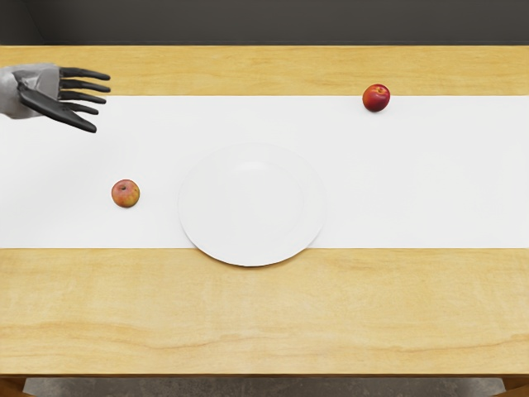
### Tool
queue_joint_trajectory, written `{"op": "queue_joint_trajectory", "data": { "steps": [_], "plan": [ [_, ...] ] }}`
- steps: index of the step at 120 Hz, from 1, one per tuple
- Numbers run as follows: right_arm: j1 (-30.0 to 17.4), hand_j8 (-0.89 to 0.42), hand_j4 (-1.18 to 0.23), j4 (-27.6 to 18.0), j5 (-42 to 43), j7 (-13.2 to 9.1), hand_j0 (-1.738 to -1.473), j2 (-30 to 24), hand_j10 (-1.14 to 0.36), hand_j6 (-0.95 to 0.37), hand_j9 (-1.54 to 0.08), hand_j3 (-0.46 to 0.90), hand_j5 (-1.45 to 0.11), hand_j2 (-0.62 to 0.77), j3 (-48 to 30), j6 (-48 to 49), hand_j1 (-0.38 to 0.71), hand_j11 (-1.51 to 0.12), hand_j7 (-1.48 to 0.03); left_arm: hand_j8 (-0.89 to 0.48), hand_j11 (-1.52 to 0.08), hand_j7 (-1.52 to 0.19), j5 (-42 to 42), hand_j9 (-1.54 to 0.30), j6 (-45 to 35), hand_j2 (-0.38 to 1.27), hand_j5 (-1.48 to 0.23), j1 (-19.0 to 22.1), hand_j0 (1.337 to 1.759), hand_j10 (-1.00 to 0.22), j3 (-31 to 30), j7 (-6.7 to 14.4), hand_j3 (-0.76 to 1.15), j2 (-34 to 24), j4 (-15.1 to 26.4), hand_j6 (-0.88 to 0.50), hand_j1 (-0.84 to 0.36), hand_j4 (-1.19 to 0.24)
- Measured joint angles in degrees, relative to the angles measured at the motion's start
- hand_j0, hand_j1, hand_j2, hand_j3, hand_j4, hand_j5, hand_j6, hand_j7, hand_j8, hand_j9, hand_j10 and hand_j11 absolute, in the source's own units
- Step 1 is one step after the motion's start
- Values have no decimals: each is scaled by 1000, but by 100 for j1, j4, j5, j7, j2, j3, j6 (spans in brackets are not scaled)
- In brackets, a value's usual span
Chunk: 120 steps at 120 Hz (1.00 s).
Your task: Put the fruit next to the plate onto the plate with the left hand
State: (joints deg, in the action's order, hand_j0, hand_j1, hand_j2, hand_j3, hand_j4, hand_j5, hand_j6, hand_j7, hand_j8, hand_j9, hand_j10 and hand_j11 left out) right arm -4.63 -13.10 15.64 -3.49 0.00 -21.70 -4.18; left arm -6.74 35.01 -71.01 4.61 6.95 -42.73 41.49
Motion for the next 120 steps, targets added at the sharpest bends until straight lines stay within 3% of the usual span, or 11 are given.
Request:
{"op": "queue_joint_trajectory", "data": {
  "steps": [42,64,76,87,120],
  "plan": [
    [-50,-36,-36,2,0,-17,-1658,0,-36,-36,-46,0,-46,-7,7,-26,-306,-46,-46,-249,-323,-323,-216,-323,0,51,-323,25,1658,-249,-10,5,0,5,7,-249,52,-249],
    [-54,-35,-35,4,0,-19,-1658,0,-35,-35,-46,0,-46,-7,8,-28,-306,-46,-46,-249,-323,-323,-1824,-323,0,51,-323,-720,1658,-249,-10,158,0,220,165,-250,52,-250],
    [-55,-36,-36,4,0,-20,-1658,0,-36,-36,-46,0,-46,-7,8,-26,-306,-46,-46,-250,-323,-323,-2397,-323,0,51,-323,-843,1658,-249,-38,501,0,196,589,-250,52,-250],
    [-55,-36,-36,3,0,-20,-1658,0,-36,-36,-46,0,-46,-7,8,-25,-306,-46,-46,-250,-323,-323,-2670,-323,0,51,-323,-886,1658,-250,-158,690,0,89,1062,-251,52,-251],
    [-55,-36,-36,2,0,-20,-1658,0,-36,-36,-46,0,-46,-7,8,-27,-306,-46,-46,-251,-323,-323,-3359,-323,-289,51,-323,-1668,1658,-250,-1664,824,0,-182,3140,-251,52,-251]
  ]
}}
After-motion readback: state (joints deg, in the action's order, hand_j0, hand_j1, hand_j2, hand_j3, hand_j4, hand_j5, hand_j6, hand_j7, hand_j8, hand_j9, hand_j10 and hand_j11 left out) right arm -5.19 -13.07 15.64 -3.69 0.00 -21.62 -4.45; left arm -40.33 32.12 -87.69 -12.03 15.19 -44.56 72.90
